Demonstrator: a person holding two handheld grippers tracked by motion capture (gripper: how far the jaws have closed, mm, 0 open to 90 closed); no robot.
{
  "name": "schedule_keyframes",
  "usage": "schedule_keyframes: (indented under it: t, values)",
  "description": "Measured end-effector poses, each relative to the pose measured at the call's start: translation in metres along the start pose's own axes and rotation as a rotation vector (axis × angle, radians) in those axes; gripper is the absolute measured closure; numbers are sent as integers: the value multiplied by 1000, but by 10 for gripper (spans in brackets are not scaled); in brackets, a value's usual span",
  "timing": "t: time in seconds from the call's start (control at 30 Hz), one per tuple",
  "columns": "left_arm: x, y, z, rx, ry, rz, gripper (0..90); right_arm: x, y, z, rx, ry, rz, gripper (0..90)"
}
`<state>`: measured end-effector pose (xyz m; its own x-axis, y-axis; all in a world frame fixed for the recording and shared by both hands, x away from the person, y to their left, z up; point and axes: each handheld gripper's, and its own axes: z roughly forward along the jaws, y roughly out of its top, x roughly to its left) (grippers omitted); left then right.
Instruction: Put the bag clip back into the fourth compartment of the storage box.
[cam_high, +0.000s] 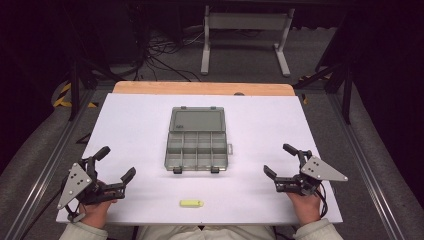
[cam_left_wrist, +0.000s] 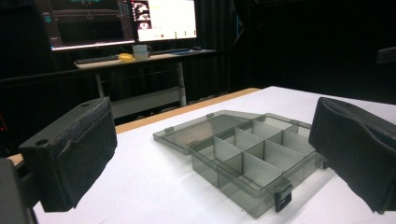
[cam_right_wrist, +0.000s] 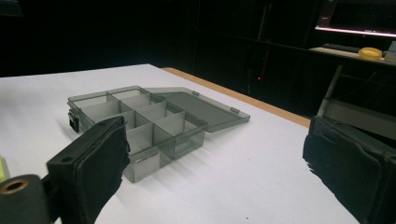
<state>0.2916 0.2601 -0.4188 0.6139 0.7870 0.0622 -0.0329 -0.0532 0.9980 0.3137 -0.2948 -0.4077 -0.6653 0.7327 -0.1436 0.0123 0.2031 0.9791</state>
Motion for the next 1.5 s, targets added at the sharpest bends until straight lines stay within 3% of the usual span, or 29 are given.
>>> schedule_keyframes:
  t: [0.7,0.87,0.97,1.5]
  values:
    - [-1,0,0,12,-2,9,14,3,0,5,16,18,-5,69]
    - [-2,-1,1,16,-5,11,14,-3,5,16,-20,55,95,69]
    - [-3,0,1,15,-6,15,14,-1,13,23,-22,49,53,68]
    - [-3,0,1,23,1,12,14,21,50,59,-15,170,23,63]
